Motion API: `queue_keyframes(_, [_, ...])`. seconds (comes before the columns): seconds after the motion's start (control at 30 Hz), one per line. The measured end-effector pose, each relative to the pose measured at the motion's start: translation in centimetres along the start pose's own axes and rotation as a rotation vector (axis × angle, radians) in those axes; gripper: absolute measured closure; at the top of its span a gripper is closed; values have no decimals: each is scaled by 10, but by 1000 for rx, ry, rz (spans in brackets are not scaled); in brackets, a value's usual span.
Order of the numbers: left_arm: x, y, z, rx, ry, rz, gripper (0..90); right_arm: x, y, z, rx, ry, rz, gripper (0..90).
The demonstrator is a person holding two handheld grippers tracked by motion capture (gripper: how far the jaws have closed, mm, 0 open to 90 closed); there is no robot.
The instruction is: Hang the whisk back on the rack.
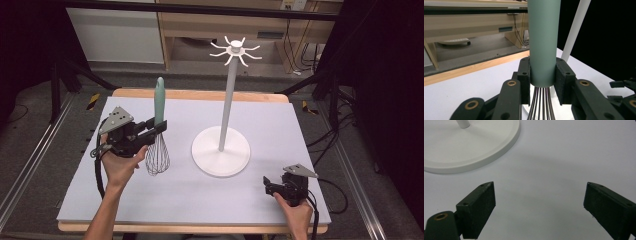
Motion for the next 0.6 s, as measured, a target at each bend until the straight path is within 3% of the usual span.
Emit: queue_keyframes(0.6, [3,21,12,29,-17,30,687,0,1,0,0,4,6,109])
Point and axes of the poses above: each handheld gripper's, and its own axes: x roughly forward along the jaws, y roughly out of its top, z roughly to its right, the point moved 3 cm from there along x, roughly forward along the jaws, and after that the axes turned 15 degrees about y, right-handed, at the moved point
